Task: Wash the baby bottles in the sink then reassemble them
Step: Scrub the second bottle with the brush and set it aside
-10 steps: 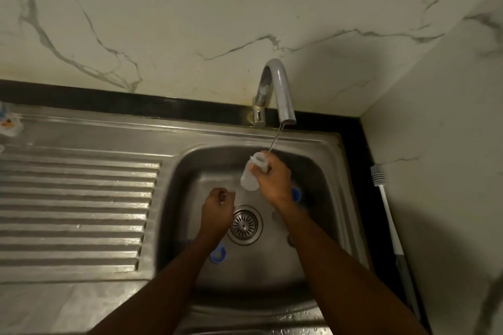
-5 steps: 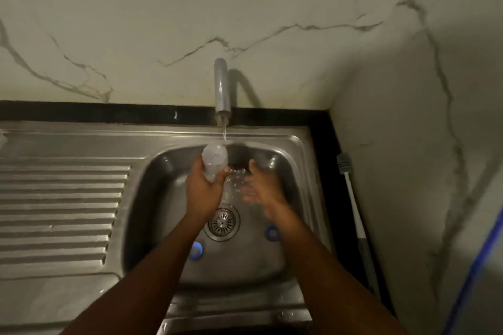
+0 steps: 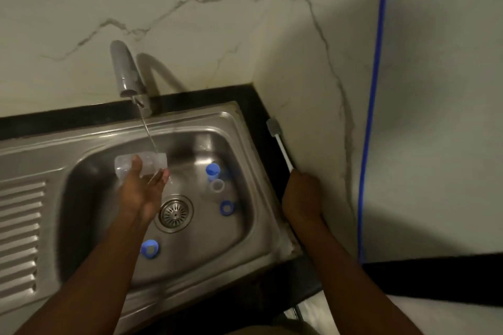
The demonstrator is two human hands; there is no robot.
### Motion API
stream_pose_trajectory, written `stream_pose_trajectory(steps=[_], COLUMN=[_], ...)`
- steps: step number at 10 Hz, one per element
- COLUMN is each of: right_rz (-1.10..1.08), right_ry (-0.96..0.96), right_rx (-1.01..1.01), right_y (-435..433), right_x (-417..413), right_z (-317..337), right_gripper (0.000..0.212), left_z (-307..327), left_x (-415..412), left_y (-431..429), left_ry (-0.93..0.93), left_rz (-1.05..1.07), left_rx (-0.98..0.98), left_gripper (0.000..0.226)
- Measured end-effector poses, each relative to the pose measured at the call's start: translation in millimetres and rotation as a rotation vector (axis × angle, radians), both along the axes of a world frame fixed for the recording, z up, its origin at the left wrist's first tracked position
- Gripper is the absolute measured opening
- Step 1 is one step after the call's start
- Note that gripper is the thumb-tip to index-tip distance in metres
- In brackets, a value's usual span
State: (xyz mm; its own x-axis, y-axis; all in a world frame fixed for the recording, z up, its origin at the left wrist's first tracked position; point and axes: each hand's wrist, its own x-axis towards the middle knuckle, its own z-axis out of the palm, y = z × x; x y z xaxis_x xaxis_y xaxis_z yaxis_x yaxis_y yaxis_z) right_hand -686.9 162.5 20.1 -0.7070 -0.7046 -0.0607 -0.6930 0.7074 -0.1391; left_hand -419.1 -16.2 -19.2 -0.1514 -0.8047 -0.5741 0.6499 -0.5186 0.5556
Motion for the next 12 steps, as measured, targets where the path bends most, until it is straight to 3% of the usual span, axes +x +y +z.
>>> stream_pose_trajectory(steps=[1, 2, 3, 4, 6, 8, 10, 11, 12], right_rz=[0.003, 0.042, -0.051, -0.115, -0.013, -0.034, -0.442, -0.089, 0.556], right_ry=[0.019, -0.032, -0.311, -0.771, -1.512, -1.761, -2.361, -1.760, -0.465], right_rx=[0.032, 0.056, -0.153, -0.356, -0.338, -0.323, -0.404, -0.282, 0.019], right_y=[2, 4, 2, 1, 8, -21, -55, -66, -67], right_x=[4, 1, 4, 33, 112, 138, 144, 145, 140], right_z=[5, 7, 27, 72, 124, 108, 97, 94, 82], right_gripper=[0.028, 0.038, 0.034, 0.026, 0.027, 0.031, 0.013, 0.028, 0.049], left_z=[7, 21, 34, 40, 54, 65, 72, 72, 63], left_x=[0, -3, -5, -1, 4, 11, 8, 2, 0], left_y=[-3, -3, -2, -8, -39, -48, -45, -50, -56], left_ry=[0.125, 0.168, 0.169, 0.179, 0.187, 0.144, 0.188, 0.103, -0.201], left_rz=[0.001, -0.055, -0.091, -0.063, -0.062, -0.209, -0.264, -0.204, -0.240], left_rx=[0.062, 0.072, 0.112, 0.166, 0.126, 0.028, -0.011, -0.042, -0.098], left_gripper=[0.064, 0.051, 0.040, 0.049, 0.060, 0.043, 0.057, 0.062, 0.066])
